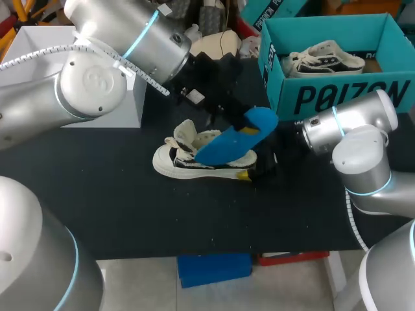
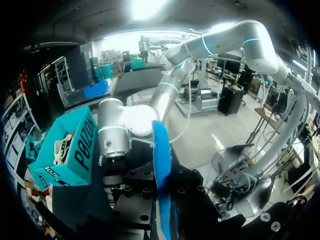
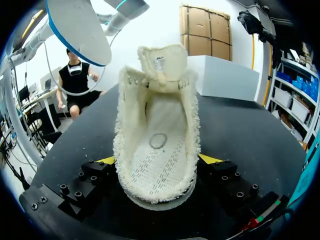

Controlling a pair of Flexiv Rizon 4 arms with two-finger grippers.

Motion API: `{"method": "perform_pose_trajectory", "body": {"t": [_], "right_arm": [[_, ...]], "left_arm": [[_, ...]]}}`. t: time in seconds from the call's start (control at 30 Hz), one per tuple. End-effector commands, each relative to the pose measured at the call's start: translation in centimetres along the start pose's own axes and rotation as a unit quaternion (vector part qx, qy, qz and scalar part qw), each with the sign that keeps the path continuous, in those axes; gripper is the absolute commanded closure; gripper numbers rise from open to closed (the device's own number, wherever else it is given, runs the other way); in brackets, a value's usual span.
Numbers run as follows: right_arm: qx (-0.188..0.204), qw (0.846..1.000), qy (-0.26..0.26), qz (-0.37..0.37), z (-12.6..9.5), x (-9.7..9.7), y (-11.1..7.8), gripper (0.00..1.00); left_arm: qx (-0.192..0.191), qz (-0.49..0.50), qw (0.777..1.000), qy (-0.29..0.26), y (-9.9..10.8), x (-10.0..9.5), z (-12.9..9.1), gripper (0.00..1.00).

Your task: Take the shoe out of the shoebox, open the shoe tongue, remove and reinsert the insole, then place the shoe into the shoebox

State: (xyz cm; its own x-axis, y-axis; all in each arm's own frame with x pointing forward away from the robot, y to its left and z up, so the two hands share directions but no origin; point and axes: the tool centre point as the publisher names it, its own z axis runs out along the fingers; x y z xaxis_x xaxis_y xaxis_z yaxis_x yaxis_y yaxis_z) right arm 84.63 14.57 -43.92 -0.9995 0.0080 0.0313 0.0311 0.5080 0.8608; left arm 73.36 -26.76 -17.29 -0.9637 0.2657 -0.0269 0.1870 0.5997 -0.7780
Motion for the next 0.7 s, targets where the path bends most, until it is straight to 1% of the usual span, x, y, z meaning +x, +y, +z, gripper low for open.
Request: {"method": "perform_pose_trajectory", "body": {"t": [0.03, 0.07, 0.13, 0.23, 0.33, 0.53, 0.7], "right_arm": [[0.001, 1.0, 0.0, 0.001, 0.4, 0.0, -0.3, 1.0], [0.001, 1.0, 0.0, 0.001, 0.4, 0.0, -0.3, 1.0], [0.001, 1.0, 0.0, 0.001, 0.4, 0.0, -0.3, 1.0], [0.001, 1.0, 0.0, 0.001, 0.4, 0.0, -0.3, 1.0], [0.001, 1.0, 0.0, 0.001, 0.4, 0.0, -0.3, 1.0], [0.001, 1.0, 0.0, 0.001, 0.4, 0.0, -0.3, 1.0], [0.001, 1.0, 0.0, 0.001, 0.4, 0.0, -0.3, 1.0]], "left_arm": [[0.001, 0.001, 1.0, -0.002, 0.1, 0.1, 0.0, 1.0], [0.029, -0.041, 0.999, 0.013, 1.2, 0.4, -0.7, 1.0], [0.068, -0.109, 0.991, 0.038, 2.8, 1.2, -2.1, 1.0], [0.133, -0.173, 0.974, 0.057, 3.6, 2.3, -3.8, 1.0], [0.172, -0.208, 0.96, 0.072, 3.0, 3.4, -5.0, 1.0], [0.247, -0.246, 0.933, 0.087, 0.4, 5.2, -7.7, 1.0], [0.291, -0.253, 0.919, 0.075, -1.2, 5.5, -9.1, 1.0]]}}
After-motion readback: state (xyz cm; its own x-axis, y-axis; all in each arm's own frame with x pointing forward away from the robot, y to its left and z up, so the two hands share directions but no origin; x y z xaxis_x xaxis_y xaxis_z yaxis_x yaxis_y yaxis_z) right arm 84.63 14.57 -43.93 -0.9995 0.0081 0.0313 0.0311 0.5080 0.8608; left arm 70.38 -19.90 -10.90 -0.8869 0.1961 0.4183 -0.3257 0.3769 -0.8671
